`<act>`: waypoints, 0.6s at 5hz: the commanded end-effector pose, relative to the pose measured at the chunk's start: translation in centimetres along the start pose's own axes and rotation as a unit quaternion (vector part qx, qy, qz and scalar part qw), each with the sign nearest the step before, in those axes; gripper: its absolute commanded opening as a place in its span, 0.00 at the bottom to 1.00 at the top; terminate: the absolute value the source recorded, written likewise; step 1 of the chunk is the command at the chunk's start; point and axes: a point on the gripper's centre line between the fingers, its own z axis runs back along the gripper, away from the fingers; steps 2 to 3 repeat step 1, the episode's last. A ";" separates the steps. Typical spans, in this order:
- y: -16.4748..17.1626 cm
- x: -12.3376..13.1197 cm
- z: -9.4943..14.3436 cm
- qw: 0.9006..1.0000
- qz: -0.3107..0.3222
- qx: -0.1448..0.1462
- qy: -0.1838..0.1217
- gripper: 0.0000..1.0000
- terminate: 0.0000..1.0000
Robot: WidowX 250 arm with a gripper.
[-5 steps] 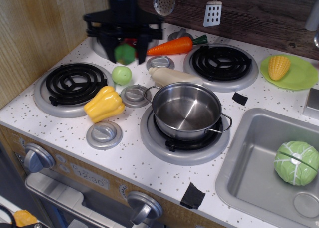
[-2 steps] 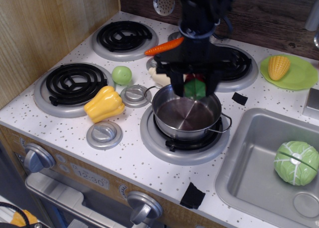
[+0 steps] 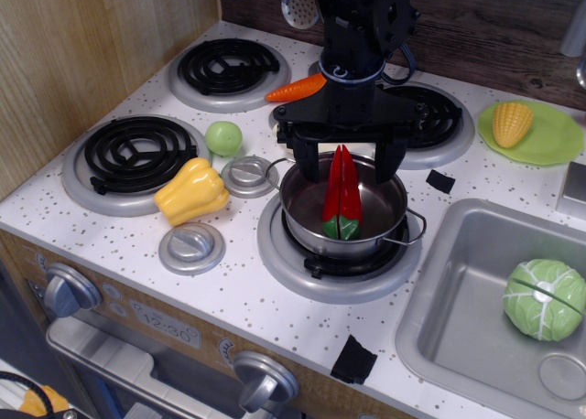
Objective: Put pepper in pan
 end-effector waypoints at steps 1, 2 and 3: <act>-0.3 0.4 1.1 1.000 0.009 -0.013 -0.019 1.00 1.00; -0.3 0.4 1.1 1.000 0.009 -0.013 -0.019 1.00 1.00; -0.3 0.4 1.1 1.000 0.009 -0.013 -0.019 1.00 1.00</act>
